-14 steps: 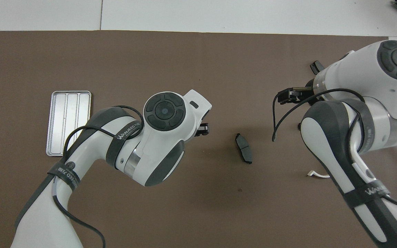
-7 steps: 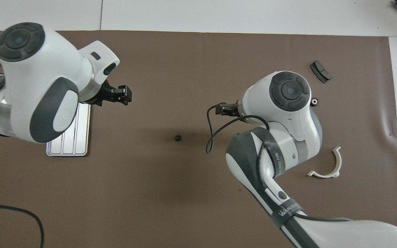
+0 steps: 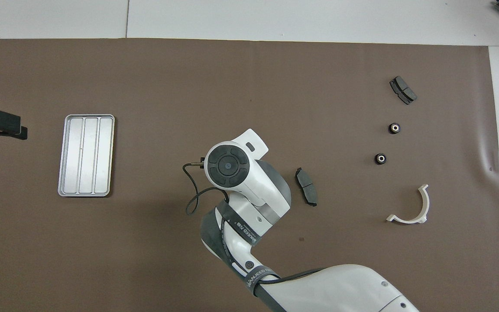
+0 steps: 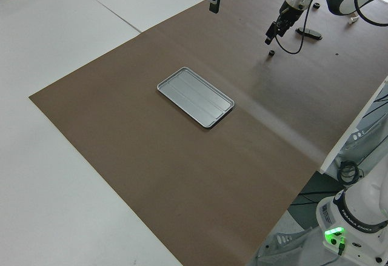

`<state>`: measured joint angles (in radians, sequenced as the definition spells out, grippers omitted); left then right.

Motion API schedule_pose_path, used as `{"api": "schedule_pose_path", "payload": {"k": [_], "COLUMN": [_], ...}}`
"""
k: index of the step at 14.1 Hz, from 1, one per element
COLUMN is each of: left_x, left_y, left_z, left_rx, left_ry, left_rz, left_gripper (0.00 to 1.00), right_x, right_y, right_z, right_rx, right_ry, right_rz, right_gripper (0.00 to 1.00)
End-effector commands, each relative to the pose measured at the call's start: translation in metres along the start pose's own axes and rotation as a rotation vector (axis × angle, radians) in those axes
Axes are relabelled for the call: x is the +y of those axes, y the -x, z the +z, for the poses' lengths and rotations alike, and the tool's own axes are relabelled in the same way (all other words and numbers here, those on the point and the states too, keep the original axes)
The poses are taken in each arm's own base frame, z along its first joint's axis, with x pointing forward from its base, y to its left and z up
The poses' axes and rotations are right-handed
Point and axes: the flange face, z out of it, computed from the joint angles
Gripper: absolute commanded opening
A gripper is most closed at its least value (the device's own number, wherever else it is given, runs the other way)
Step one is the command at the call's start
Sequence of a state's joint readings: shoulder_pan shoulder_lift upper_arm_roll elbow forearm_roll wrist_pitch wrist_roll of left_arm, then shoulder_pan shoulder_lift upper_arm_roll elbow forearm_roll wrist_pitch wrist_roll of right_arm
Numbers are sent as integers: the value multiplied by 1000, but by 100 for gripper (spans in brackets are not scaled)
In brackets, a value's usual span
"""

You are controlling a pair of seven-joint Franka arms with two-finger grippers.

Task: Place bearing gear from tray to pile
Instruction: 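Return the left gripper to rest while the right gripper reaches the gear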

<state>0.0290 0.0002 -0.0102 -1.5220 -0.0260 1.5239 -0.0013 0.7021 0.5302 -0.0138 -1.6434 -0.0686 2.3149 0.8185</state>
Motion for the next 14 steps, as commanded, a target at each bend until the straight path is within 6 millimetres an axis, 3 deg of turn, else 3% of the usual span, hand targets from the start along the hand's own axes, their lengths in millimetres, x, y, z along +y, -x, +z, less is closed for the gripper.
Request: {"api": "schedule_pose_path", "payload": {"k": [1,3,6,10,14], "left_x": [-8,-4,9,23,26], "left_y": [17,29,35,22,17], "left_z": [-23,-34,-20,-10,4], "left_rx": [-4,9,5,56,62], "left_ry": [-95,-95,-94,34,38], "left_rz": [59,80,97,96,98], "left_gripper": [100,100,100,100,100], "right_x": [-7,-7,-16,-11,-11], "right_y": [-4,0,15,24,23], "right_z": [11,12,18,27,26], "right_rx": [28,24,9,-9,-10], "right_ry": [-5,-1,5,24,25], "right_rz": [-5,-11,-34,-46,-44], "right_gripper": [70,64,63,63,59]}}
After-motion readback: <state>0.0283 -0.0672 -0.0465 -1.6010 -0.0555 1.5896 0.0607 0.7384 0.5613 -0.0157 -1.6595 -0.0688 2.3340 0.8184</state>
